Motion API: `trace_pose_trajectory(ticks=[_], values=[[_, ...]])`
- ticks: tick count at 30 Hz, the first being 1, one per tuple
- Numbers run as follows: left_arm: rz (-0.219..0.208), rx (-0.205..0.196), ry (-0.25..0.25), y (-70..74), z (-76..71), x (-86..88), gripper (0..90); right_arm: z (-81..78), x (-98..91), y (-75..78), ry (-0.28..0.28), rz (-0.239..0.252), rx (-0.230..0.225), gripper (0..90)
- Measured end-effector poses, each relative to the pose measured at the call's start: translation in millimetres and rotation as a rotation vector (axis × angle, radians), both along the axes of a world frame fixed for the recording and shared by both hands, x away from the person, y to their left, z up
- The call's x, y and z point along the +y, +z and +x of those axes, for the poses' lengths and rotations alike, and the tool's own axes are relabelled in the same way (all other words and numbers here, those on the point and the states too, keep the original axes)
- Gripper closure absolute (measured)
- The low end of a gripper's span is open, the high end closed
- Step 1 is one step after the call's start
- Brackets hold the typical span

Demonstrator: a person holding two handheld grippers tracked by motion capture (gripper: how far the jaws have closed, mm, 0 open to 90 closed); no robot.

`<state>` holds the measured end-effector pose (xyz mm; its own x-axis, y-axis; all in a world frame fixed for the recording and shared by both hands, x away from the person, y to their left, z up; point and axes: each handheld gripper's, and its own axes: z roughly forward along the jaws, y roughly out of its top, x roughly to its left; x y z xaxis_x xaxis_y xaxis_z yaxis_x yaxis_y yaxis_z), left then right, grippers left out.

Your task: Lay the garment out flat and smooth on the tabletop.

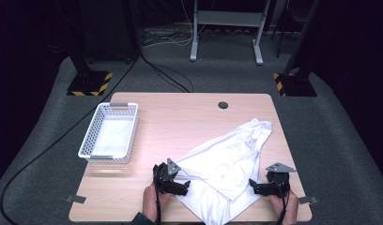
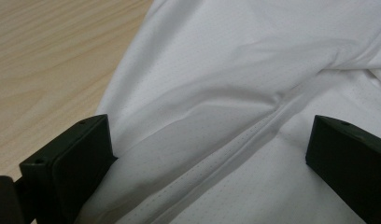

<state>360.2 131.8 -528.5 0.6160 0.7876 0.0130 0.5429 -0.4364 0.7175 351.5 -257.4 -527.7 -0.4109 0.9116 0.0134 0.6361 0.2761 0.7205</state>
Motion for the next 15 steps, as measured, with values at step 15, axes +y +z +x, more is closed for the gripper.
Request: trace_pose_trajectory(ticks=[15], values=[[-0.026, -0.063, -0.036, 22.5, -10.0, -15.6, 3.2, 5.8, -20.9, 0.2, -0.005, 0.009, 0.002, 0.0]])
